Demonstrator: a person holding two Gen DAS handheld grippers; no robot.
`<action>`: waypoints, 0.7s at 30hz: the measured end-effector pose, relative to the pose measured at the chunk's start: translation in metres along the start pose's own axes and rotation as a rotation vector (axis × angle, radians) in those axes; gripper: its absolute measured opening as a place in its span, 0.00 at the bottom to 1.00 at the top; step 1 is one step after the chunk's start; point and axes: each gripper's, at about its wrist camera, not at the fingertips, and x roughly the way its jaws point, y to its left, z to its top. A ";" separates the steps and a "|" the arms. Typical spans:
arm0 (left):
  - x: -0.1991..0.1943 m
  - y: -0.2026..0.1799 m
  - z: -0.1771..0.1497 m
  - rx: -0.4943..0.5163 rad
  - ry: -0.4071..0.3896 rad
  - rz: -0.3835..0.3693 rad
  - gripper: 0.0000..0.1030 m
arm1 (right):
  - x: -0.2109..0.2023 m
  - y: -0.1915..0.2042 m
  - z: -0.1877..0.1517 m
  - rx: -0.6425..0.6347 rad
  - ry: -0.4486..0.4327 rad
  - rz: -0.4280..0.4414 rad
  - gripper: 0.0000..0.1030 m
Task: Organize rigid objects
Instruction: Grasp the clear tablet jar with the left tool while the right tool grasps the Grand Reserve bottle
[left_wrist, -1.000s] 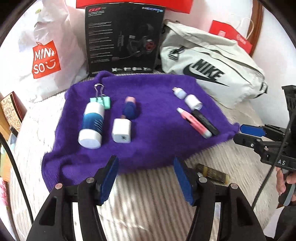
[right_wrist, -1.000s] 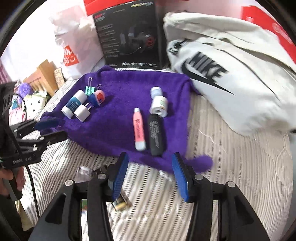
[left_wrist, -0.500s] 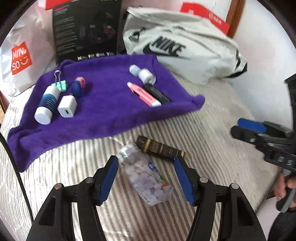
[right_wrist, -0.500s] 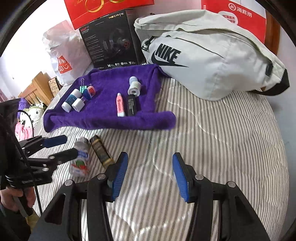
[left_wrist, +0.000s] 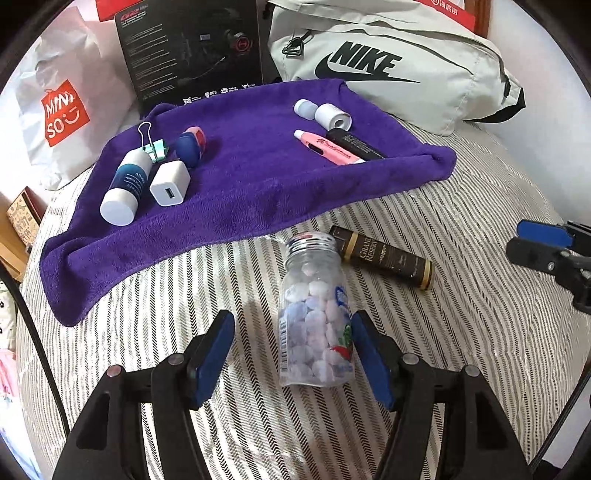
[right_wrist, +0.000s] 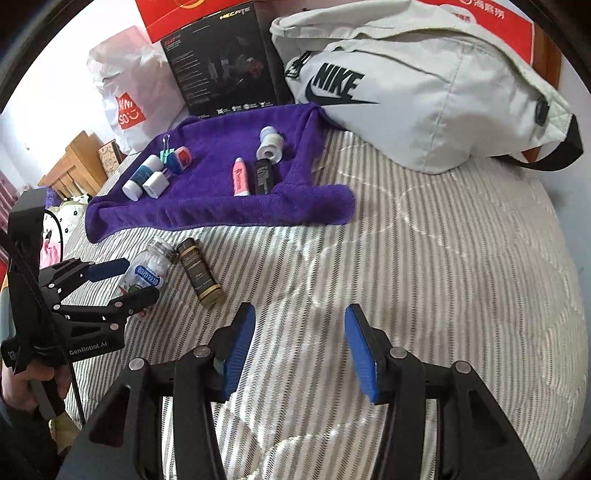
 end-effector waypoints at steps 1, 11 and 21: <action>0.001 0.000 0.000 -0.003 0.000 -0.002 0.62 | 0.002 0.003 -0.001 -0.009 0.002 0.005 0.49; 0.007 -0.005 0.002 0.026 -0.022 -0.026 0.38 | 0.019 0.035 -0.001 -0.124 0.026 0.037 0.49; 0.002 0.036 -0.004 -0.020 -0.034 -0.016 0.38 | 0.034 0.061 0.005 -0.206 0.034 0.071 0.49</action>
